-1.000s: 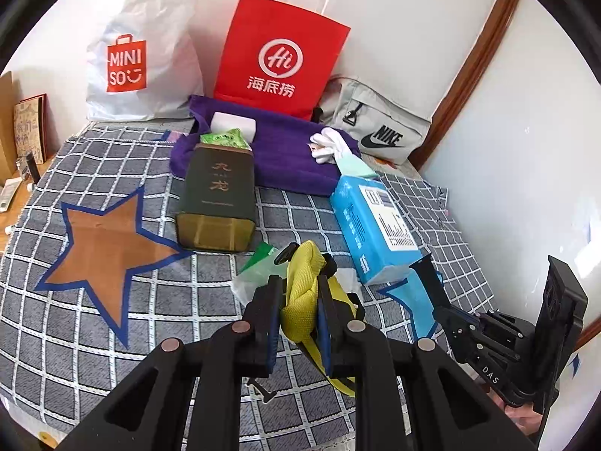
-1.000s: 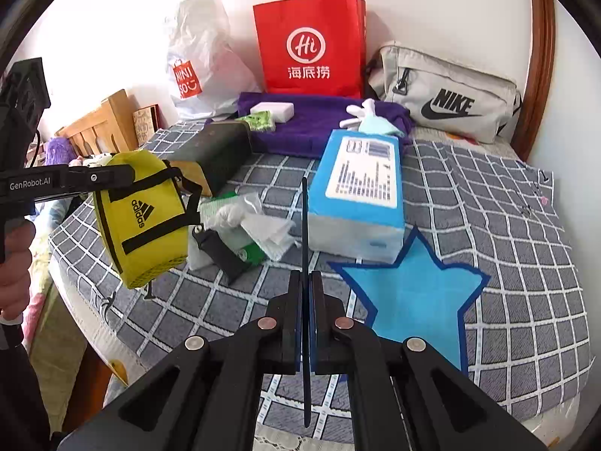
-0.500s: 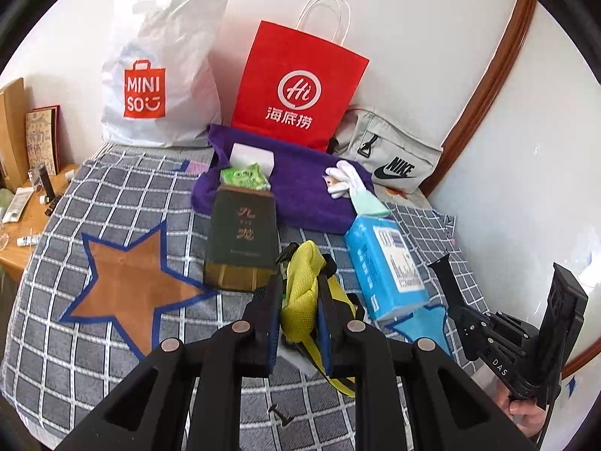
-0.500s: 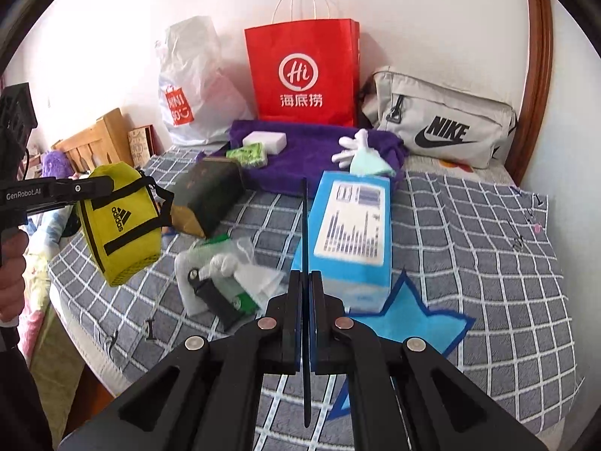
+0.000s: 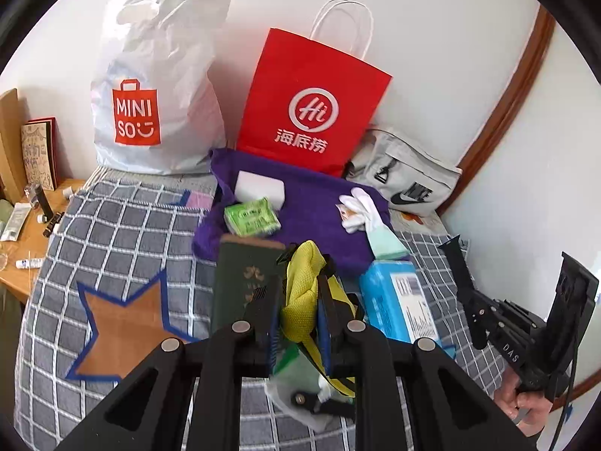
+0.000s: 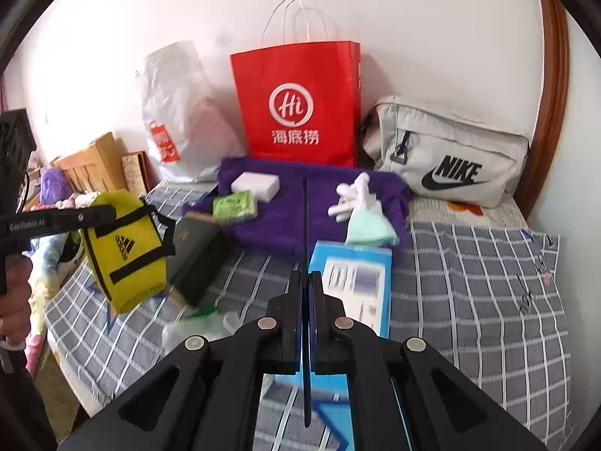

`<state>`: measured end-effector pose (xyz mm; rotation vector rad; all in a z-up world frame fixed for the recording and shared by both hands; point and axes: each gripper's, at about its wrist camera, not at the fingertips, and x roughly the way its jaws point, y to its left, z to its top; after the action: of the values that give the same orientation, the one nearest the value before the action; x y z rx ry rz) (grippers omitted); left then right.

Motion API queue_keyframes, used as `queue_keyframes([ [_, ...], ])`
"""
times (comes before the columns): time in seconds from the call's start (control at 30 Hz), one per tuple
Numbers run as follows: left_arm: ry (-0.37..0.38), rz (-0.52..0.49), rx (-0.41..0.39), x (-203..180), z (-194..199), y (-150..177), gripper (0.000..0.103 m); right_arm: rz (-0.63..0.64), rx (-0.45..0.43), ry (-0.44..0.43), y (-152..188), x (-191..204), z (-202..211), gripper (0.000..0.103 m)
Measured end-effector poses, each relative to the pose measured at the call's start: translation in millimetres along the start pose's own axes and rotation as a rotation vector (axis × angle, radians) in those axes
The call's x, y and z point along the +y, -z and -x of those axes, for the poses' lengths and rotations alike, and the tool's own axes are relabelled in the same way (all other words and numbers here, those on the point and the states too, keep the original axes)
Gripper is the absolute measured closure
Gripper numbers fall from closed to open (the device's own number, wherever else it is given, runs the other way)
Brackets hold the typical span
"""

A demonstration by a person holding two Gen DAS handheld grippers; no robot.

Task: Organize soft objects
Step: 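Lift and carry the yellow pouch onto the purple towel with the left tool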

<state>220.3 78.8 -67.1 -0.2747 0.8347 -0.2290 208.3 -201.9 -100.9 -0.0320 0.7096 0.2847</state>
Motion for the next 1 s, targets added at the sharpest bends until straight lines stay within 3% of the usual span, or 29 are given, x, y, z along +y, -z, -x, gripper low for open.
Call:
queue_keyframes([
  [0.37, -0.023, 0.017, 0.002, 3, -36, -45, 0.086, -0.062, -0.020, -0.060, -56, -14, -49, 0.100],
  [1.0, -0.032, 0.006, 0.061, -3, -120, -95, 0.086, -0.068, 0.019, -0.078, -104, -26, -128, 0.100],
])
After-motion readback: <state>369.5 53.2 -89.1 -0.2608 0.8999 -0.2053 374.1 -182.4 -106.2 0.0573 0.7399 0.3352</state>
